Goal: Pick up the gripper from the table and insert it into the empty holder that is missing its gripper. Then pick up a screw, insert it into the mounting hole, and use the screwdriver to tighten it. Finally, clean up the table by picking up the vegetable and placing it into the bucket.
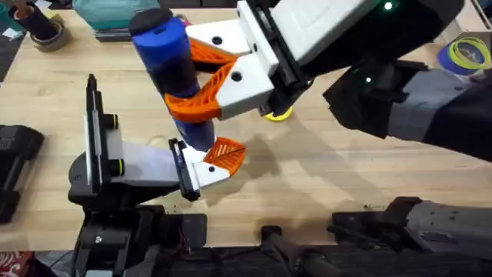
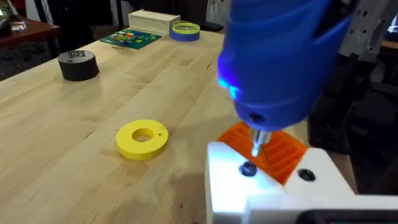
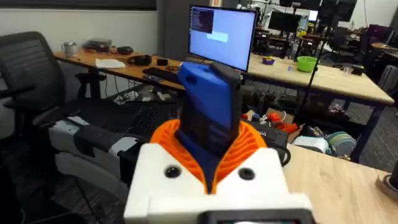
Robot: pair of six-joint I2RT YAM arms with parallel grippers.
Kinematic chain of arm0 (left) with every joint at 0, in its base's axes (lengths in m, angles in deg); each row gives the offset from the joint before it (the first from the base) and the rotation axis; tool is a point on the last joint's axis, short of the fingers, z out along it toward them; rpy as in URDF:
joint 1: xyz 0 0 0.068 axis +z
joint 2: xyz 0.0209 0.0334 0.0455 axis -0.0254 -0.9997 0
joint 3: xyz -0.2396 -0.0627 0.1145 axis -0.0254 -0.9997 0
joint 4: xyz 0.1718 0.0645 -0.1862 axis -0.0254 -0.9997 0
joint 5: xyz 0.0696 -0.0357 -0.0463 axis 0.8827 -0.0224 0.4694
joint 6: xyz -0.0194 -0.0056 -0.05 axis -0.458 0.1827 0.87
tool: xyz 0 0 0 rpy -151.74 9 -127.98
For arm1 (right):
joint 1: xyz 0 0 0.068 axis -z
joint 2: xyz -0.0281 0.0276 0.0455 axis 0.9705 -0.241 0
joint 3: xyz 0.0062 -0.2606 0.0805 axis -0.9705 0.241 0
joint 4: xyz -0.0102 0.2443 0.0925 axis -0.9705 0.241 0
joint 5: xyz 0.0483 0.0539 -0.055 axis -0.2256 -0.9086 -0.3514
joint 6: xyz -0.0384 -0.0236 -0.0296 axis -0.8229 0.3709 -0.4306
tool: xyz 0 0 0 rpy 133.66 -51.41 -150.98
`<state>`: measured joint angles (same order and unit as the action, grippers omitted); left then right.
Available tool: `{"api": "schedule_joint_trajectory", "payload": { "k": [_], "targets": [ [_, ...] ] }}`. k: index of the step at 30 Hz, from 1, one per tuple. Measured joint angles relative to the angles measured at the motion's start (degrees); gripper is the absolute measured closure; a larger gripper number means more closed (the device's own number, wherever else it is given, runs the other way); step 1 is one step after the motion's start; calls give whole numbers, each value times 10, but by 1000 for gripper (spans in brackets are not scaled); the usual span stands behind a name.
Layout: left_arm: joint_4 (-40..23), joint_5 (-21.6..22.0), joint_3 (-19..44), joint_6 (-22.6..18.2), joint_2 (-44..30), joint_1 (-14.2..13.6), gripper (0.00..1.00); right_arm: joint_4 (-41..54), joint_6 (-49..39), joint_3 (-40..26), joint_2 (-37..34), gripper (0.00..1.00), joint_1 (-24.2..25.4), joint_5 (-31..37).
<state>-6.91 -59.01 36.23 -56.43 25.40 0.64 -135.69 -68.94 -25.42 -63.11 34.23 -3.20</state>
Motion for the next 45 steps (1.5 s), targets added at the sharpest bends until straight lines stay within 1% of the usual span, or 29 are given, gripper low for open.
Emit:
{"api": "schedule_joint_trajectory", "payload": {
  "k": [10, 45],
  "targets": [
    [0, 0, 0, 0, 0, 0, 994, -1, -3, 0, -16, 978, 0, 1],
    [0, -1, 0, 0, 0, 0, 994, 11, -3, 0, -17, 978, 0, 2]
  ]
}}
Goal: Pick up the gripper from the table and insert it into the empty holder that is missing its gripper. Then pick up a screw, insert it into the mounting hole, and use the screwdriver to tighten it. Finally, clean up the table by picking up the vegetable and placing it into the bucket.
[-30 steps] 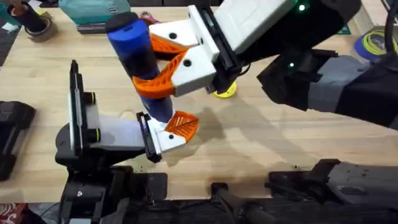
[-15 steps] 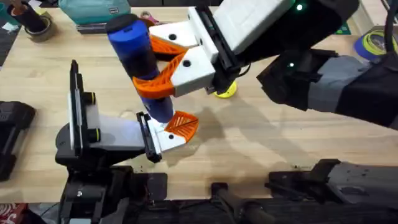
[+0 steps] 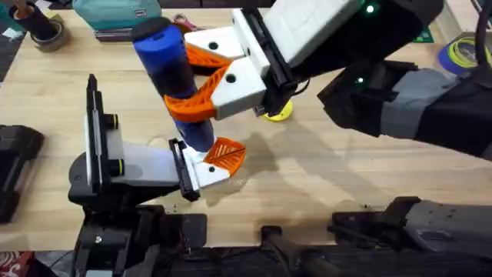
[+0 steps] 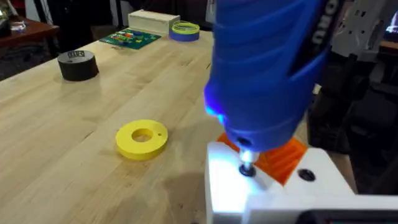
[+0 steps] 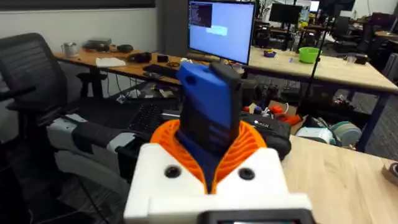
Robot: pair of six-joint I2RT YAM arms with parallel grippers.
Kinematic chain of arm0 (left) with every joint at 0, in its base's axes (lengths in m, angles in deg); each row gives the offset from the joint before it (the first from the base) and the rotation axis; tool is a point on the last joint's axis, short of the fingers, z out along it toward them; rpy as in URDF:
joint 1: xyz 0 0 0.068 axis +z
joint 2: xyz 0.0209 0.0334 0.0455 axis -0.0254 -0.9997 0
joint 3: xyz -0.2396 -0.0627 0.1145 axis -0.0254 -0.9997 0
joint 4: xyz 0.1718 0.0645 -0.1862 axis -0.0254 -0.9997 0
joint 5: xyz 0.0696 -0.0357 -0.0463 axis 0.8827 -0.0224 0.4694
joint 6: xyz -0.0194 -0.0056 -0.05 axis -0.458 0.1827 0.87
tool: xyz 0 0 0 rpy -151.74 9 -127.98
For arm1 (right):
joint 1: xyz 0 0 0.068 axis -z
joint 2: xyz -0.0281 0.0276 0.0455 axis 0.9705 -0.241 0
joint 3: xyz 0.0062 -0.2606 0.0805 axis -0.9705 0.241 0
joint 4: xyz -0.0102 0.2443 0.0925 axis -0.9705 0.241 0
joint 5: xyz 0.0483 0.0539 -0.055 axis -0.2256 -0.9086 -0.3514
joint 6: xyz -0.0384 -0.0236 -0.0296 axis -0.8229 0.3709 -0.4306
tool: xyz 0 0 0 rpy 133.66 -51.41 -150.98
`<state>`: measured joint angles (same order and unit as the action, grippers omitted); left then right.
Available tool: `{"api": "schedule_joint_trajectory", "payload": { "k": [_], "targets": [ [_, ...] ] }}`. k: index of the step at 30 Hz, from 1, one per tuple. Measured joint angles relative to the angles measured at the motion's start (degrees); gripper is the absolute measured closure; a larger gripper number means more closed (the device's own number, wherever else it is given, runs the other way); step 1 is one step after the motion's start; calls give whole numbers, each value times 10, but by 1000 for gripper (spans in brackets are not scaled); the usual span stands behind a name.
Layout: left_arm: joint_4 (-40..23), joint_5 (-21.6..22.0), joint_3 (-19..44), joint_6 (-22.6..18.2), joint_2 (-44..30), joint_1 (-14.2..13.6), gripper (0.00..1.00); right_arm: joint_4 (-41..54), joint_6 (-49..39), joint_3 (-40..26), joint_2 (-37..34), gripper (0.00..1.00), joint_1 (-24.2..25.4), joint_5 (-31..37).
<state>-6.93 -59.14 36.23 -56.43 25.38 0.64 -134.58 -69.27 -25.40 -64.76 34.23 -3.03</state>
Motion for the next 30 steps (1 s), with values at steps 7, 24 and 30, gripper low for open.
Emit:
{"api": "schedule_joint_trajectory", "payload": {
  "k": [7, 24, 30],
  "targets": [
    [0, 0, 0, 0, 0, 0, 994, 0, 0, 0, 0, 978, 0, 0],
    [0, 0, 0, 0, 0, 0, 994, 0, 1, 0, 0, 978, 0, 3],
    [0, 0, 0, 0, 0, 0, 994, 2, 11, -1, 0, 978, -1, 49]
  ]
}}
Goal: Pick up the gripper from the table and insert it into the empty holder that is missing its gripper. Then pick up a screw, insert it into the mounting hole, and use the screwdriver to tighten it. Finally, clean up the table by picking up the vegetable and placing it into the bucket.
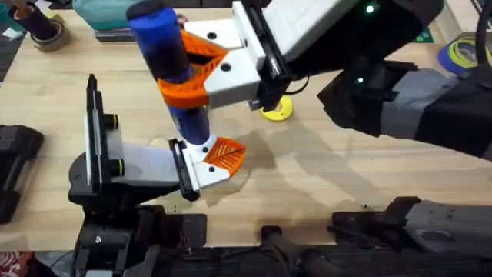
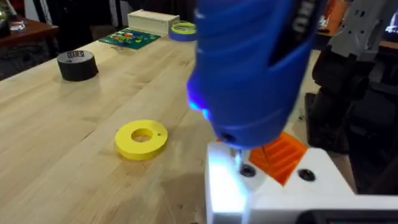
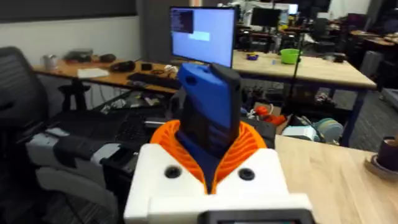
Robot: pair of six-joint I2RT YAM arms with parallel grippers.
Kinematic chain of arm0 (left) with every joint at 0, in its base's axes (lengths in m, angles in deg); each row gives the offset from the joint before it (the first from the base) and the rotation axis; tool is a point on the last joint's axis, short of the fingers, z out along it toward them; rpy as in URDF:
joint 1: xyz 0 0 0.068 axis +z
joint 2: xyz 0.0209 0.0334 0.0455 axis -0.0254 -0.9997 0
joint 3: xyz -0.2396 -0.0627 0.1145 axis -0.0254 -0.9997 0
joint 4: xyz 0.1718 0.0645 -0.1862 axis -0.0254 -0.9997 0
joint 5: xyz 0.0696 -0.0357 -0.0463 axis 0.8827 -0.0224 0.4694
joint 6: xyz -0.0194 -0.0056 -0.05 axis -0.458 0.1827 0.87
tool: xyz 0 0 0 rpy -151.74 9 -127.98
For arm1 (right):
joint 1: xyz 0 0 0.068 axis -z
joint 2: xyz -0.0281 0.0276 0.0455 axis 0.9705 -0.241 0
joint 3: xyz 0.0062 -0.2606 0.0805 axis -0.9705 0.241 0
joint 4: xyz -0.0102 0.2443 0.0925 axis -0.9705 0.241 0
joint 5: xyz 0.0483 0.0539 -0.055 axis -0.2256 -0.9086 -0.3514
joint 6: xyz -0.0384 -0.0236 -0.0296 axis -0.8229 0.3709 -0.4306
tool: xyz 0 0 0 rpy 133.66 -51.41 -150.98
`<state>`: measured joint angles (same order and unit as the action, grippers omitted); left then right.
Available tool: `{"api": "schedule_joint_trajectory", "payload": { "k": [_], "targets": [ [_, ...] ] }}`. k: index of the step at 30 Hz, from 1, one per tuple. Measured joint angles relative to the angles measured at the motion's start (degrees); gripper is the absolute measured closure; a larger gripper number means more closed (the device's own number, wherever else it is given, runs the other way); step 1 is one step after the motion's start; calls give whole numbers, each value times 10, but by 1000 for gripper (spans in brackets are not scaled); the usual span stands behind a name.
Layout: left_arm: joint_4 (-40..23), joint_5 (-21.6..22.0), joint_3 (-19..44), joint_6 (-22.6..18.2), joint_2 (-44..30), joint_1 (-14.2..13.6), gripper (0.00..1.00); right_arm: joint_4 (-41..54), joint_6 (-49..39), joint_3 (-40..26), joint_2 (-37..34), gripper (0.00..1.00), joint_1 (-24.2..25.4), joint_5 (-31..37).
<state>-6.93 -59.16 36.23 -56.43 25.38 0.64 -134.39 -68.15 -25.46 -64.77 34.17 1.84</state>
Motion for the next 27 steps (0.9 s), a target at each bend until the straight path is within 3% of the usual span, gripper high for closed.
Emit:
{"api": "schedule_joint_trajectory", "payload": {
  "k": [2, 5, 10, 13, 15, 20, 27],
  "targets": [
    [0, 0, 0, 0, 0, 0, 994, 17, 4, -8, 0, 978, 2, 8],
    [0, 0, 0, 0, 0, 0, 994, 167, 1, -93, 0, 979, 23, 14],
    [0, 0, 0, 0, 0, 0, 994, 501, -87, -246, 0, 979, 61, 48],
    [0, 0, 0, 0, 0, 0, 994, 712, -178, -338, 0, 979, 73, 116],
    [0, 0, 0, 0, 0, 0, 994, 801, -234, -388, 0, 979, 75, 170],
    [0, 0, 0, 0, 0, 0, 994, 948, -353, -481, 3, 979, 75, 310],
    [0, 0, 0, -1, 0, 0, 994, 1098, -530, -499, 11, 979, 75, 464]
  ]
}}
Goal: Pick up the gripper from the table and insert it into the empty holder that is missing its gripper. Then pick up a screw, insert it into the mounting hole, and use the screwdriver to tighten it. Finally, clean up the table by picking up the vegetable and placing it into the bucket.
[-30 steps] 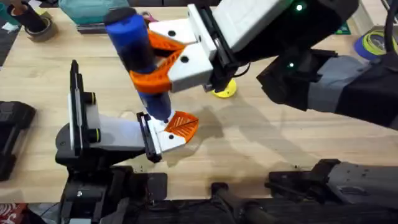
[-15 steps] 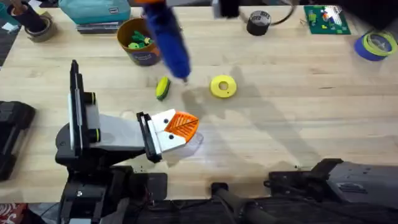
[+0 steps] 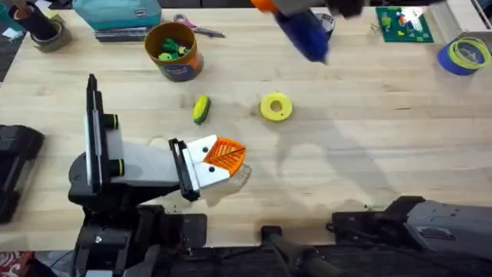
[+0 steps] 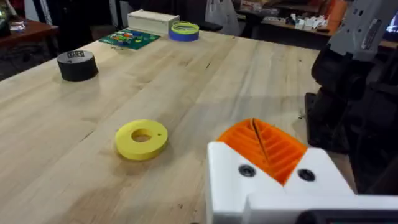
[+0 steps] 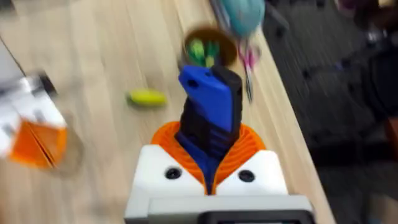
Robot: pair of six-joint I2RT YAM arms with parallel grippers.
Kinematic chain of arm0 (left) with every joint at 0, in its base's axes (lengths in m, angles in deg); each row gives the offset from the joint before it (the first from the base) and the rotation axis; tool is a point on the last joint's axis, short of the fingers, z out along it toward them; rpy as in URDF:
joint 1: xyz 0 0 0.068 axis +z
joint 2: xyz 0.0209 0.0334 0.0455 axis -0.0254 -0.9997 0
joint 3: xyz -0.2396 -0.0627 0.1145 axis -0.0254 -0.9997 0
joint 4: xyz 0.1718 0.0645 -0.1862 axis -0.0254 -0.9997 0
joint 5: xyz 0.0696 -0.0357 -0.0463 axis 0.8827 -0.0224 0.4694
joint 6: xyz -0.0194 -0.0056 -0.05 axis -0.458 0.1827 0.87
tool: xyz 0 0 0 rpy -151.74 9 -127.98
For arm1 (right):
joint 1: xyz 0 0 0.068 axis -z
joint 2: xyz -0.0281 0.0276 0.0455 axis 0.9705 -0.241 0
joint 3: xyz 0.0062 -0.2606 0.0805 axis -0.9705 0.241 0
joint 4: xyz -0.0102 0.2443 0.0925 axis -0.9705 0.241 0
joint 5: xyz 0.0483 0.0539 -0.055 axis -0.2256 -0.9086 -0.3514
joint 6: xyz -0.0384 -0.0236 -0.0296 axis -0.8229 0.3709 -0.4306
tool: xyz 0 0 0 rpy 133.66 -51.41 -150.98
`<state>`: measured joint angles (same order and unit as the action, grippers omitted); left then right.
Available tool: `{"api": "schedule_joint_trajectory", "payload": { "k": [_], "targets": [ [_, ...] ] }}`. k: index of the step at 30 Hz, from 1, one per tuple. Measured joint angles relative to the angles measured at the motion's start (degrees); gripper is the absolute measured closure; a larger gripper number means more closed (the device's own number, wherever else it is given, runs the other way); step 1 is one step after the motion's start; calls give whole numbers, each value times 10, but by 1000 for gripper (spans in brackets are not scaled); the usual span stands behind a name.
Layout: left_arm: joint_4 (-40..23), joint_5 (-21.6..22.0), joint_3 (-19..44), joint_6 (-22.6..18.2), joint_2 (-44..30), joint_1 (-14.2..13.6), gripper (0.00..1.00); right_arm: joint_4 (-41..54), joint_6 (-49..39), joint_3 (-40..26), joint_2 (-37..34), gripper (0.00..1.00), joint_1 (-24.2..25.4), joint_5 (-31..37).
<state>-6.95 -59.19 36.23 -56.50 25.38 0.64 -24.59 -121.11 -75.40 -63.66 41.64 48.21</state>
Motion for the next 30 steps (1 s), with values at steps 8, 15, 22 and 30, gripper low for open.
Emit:
{"api": "schedule_joint_trajectory", "payload": {
  "k": [8, 15, 22, 30],
  "targets": [
    [0, 0, 0, 0, 0, 0, 994, 123, -120, 1, -62, 979, 52, 120],
    [0, 0, 0, 0, 0, 0, 994, 51, -183, 105, -111, 979, 133, 142],
    [0, 0, 0, -1, 0, 0, 994, -78, -297, 261, -129, 979, 214, 153],
    [0, 0, 0, -2, 0, 0, 994, -137, -354, 329, -168, 979, 241, 155]
  ]
}}
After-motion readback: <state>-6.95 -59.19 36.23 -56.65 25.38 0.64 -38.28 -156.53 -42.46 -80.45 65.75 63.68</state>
